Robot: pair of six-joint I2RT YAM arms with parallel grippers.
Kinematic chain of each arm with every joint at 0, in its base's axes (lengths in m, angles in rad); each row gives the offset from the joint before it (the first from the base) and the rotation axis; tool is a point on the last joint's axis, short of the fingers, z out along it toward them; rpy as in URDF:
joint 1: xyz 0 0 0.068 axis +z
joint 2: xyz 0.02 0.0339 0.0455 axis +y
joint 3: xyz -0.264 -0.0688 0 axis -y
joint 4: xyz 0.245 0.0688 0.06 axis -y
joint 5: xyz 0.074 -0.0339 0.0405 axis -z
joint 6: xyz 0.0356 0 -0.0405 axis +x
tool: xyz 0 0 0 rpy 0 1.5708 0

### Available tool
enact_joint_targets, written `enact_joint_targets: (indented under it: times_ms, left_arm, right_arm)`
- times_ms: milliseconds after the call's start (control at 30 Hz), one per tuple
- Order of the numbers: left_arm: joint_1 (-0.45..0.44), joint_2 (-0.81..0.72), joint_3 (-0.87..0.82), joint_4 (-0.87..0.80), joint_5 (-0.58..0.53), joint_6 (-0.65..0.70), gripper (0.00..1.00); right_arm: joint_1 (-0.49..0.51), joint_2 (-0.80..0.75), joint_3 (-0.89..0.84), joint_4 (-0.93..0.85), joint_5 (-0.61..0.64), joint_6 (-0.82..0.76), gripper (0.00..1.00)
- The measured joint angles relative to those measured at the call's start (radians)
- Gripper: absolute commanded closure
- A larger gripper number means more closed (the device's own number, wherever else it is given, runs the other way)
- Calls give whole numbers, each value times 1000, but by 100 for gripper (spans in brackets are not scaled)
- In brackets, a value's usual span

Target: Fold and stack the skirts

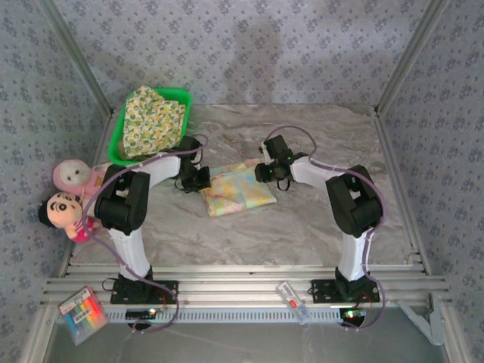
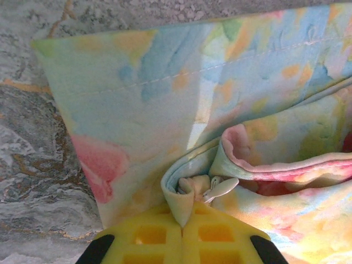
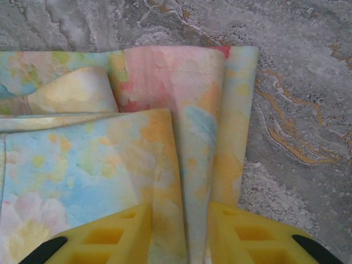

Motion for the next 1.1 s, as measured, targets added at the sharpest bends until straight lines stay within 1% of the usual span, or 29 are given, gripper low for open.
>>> enact_joint_targets:
  times_ms: [67,167,233,333,400,600,767,867,1033,1100]
  left_arm:
    - [0,0,-2,5,2,0,100]
    - [4,0,-6,11,8,-1,100]
    - [4,0,-6,14,11,-2,100]
    - [7,0,-8,17,16,-3,100]
    - [10,0,-11,19,22,-3,100]
    - [24,0,-19,37,42,-4,100]
    - [39,0,-31,59,64,-6,100]
    - [48,0,-36,70,72,2,100]
    - [69,1,-51,96,98,26,100]
    - [76,3,-55,106,115,28,100]
  right_arm:
    - [0,5,8,-1,-4,5,79]
    - [0,8,10,-1,-24,10,91]
    - [0,7,10,2,-41,10,94]
    - [-1,1,9,7,-72,10,95]
    - [-3,-9,9,8,-86,10,99]
    - [-14,-53,-3,39,-111,25,100]
    - [-30,-42,0,88,-103,51,100]
    - [-49,18,37,122,-112,71,100]
    - [-87,177,130,139,-137,100,100]
    - [-93,198,134,141,-155,105,99]
